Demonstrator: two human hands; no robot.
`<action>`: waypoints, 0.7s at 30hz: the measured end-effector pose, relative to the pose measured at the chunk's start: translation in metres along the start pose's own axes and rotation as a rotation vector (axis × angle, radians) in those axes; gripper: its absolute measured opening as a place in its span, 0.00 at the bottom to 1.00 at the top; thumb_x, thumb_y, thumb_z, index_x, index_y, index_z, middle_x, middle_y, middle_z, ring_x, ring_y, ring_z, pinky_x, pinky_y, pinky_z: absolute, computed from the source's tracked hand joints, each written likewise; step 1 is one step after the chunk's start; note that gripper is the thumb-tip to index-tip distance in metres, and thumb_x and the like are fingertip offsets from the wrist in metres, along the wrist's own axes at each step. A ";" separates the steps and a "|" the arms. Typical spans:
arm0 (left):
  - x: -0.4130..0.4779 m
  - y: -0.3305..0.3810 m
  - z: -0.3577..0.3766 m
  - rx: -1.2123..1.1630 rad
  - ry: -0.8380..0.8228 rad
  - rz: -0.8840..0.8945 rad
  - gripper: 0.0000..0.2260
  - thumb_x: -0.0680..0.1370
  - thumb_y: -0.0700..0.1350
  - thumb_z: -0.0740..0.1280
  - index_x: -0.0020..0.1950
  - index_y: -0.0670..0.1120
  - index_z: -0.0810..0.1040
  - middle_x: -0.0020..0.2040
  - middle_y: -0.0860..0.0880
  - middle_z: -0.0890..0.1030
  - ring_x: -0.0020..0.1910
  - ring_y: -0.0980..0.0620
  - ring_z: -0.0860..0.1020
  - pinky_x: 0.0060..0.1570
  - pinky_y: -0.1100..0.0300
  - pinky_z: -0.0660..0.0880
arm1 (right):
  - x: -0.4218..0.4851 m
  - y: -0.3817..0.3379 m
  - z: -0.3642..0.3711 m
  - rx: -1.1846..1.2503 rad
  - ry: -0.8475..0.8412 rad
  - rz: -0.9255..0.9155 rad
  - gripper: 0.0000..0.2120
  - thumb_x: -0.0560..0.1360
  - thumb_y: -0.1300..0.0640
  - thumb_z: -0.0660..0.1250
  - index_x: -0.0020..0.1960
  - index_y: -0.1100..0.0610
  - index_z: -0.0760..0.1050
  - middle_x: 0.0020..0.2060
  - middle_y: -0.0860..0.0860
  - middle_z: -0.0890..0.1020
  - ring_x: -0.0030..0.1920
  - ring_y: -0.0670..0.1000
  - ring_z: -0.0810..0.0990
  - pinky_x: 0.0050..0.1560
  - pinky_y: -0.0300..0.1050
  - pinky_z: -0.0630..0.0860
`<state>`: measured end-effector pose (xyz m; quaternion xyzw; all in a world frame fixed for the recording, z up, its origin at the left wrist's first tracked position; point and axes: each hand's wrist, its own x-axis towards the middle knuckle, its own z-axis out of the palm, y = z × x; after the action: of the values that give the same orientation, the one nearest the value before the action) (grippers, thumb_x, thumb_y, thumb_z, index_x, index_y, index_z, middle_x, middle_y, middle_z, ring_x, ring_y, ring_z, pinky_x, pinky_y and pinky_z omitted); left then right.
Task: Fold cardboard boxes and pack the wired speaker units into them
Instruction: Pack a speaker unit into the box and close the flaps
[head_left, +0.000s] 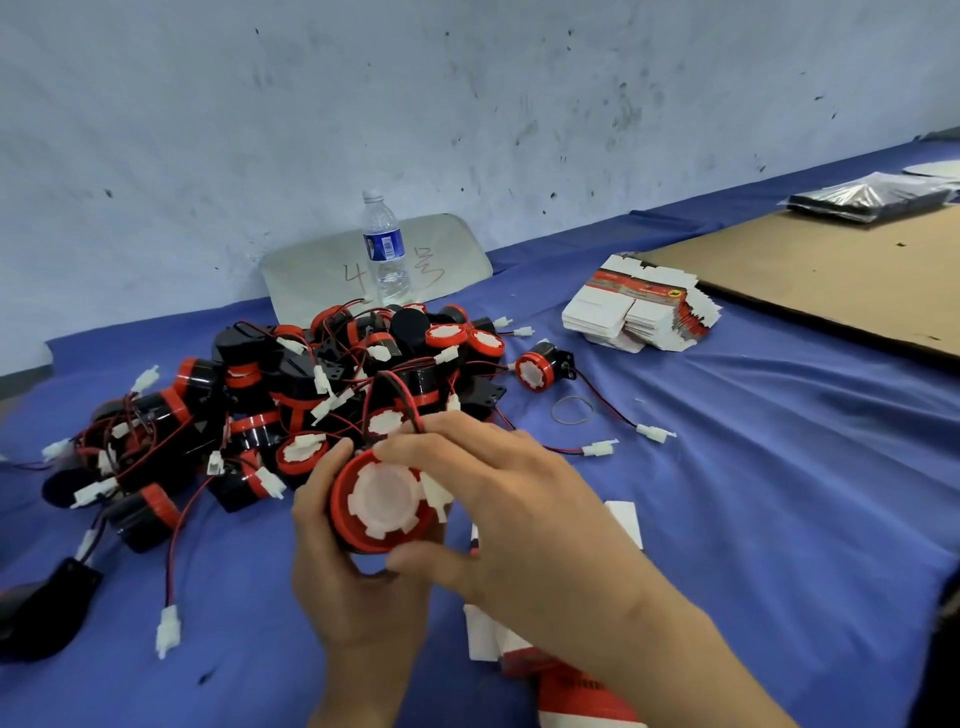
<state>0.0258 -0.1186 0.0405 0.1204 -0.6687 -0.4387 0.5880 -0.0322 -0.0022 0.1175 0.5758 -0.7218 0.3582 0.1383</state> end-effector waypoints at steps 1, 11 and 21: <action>0.000 -0.001 -0.001 0.079 -0.022 0.048 0.30 0.63 0.64 0.74 0.64 0.69 0.69 0.57 0.68 0.75 0.56 0.64 0.76 0.51 0.68 0.75 | 0.000 0.002 -0.003 0.057 -0.020 0.006 0.27 0.68 0.46 0.73 0.65 0.53 0.75 0.58 0.46 0.77 0.54 0.50 0.77 0.51 0.46 0.75; -0.011 -0.002 0.013 -0.106 -0.402 -0.132 0.11 0.68 0.48 0.74 0.46 0.49 0.76 0.35 0.54 0.82 0.42 0.75 0.77 0.37 0.78 0.73 | 0.000 0.025 -0.026 0.456 -0.004 0.075 0.22 0.65 0.57 0.74 0.58 0.57 0.76 0.48 0.48 0.80 0.48 0.47 0.79 0.50 0.41 0.76; -0.011 -0.009 0.007 0.077 -0.869 -0.429 0.41 0.55 0.62 0.75 0.68 0.62 0.70 0.58 0.53 0.80 0.56 0.49 0.79 0.54 0.43 0.77 | -0.002 0.066 -0.030 0.634 0.080 0.342 0.18 0.63 0.51 0.71 0.53 0.50 0.77 0.45 0.45 0.81 0.40 0.45 0.80 0.45 0.33 0.74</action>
<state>0.0199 -0.1136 0.0273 0.0830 -0.8283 -0.5346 0.1457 -0.0991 0.0247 0.1142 0.4465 -0.6547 0.6045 -0.0811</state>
